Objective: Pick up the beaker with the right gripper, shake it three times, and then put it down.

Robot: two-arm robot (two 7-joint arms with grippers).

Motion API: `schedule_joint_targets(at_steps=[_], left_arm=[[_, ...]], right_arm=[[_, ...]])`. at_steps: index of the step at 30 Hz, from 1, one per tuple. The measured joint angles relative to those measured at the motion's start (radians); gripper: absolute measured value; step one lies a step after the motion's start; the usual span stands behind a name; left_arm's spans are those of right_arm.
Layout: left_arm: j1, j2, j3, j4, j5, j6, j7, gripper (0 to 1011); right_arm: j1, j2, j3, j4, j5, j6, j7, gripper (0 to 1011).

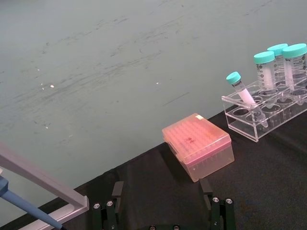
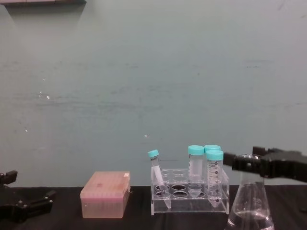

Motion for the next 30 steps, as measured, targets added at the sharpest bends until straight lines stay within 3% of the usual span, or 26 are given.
schedule_joint_targets(at_steps=[4,8,10,11,12,14,15,18,22,30], left_arm=[[0.000,0.000,0.000,0.000,0.000,0.000,0.000,1000],[0.000,0.000,0.000,0.000,0.000,0.000,0.000,1000],[0.000,0.000,0.000,0.000,0.000,0.000,0.000,1000],[0.000,0.000,0.000,0.000,0.000,0.000,0.000,1000],[0.000,0.000,0.000,0.000,0.000,0.000,0.000,1000],[0.000,0.000,0.000,0.000,0.000,0.000,0.000,1000],[0.000,0.000,0.000,0.000,0.000,0.000,0.000,1000],[0.000,0.000,0.000,0.000,0.000,0.000,0.000,1000],[0.000,0.000,0.000,0.000,0.000,0.000,0.000,1000],[0.000,0.000,0.000,0.000,0.000,0.000,0.000,1000]], right_arm=[[-0.008,0.004,0.017,-0.022,0.025,-0.032,0.021,999],[-0.018,0.003,0.045,-0.054,0.032,-0.075,0.001,1000],[-0.025,-0.003,0.062,-0.068,0.021,-0.100,-0.037,1000],[-0.033,-0.011,0.083,-0.085,-0.005,-0.122,-0.093,1000],[-0.033,-0.011,0.083,-0.085,-0.005,-0.122,-0.093,1000],[-0.044,-0.025,0.113,-0.105,-0.056,-0.137,-0.188,1000],[-0.050,-0.032,0.131,-0.118,-0.088,-0.136,-0.251,1000],[-0.066,-0.043,0.161,-0.137,-0.138,-0.113,-0.348,1000],[-0.089,-0.050,0.187,-0.151,-0.175,-0.075,-0.416,1000],[-0.140,-0.047,0.228,-0.144,-0.187,-0.044,-0.424,1000]])
